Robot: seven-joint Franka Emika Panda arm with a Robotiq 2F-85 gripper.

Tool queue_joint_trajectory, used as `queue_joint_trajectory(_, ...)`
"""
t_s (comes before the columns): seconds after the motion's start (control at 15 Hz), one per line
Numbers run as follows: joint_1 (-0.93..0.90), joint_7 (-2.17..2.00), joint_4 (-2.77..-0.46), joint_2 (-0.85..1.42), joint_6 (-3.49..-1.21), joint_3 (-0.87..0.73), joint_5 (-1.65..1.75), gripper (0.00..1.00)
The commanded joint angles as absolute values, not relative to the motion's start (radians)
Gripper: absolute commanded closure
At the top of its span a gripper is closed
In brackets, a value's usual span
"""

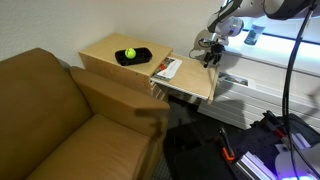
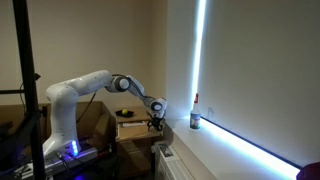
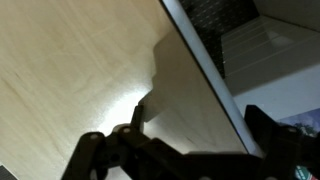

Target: Put the green ball on the black dish and then close the sliding drawer

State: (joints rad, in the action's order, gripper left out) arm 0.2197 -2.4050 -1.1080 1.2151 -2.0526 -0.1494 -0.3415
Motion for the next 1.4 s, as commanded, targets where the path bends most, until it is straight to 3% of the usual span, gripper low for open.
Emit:
queue_joint_trajectory(0.0, 0.19, -2.387, -1.308, 1.07, -2.242, -0.175, -0.353, 0.0)
queue_joint_trajectory(0.07, 0.16, -2.364, -1.308, 1.072, -2.196, -0.203, -0.301, 0.0)
queue_joint_trajectory(0.13, 0.244, -2.247, -1.308, 1.063, -2.088, -0.093, -0.386, 0.0)
queue_joint_trajectory(0.27, 0.241, -2.405, -1.308, 1.081, -2.154, -0.12, -0.437, 0.0)
queue_joint_trajectory(0.33, 0.228, -2.409, -1.098, 1.221, -2.049, -0.14, -0.329, 0.0)
queue_joint_trajectory(0.6, 0.23, -2.412, -1.074, 1.248, -2.032, -0.133, -0.331, 0.0)
queue_joint_trajectory(0.67, 0.212, -2.45, -1.118, 1.225, -2.199, -0.173, -0.358, 0.0)
queue_joint_trajectory(0.73, 0.206, -2.392, -1.255, 1.098, -2.214, -0.184, -0.343, 0.0)
queue_joint_trajectory(0.93, 0.158, -2.337, -1.342, 1.054, -2.241, -0.214, -0.295, 0.0)
queue_joint_trajectory(1.0, 0.234, -2.212, -1.382, 1.013, -2.198, -0.113, -0.37, 0.0)
queue_joint_trajectory(1.33, 0.242, -2.132, -1.603, 0.855, -2.351, -0.102, -0.487, 0.0)
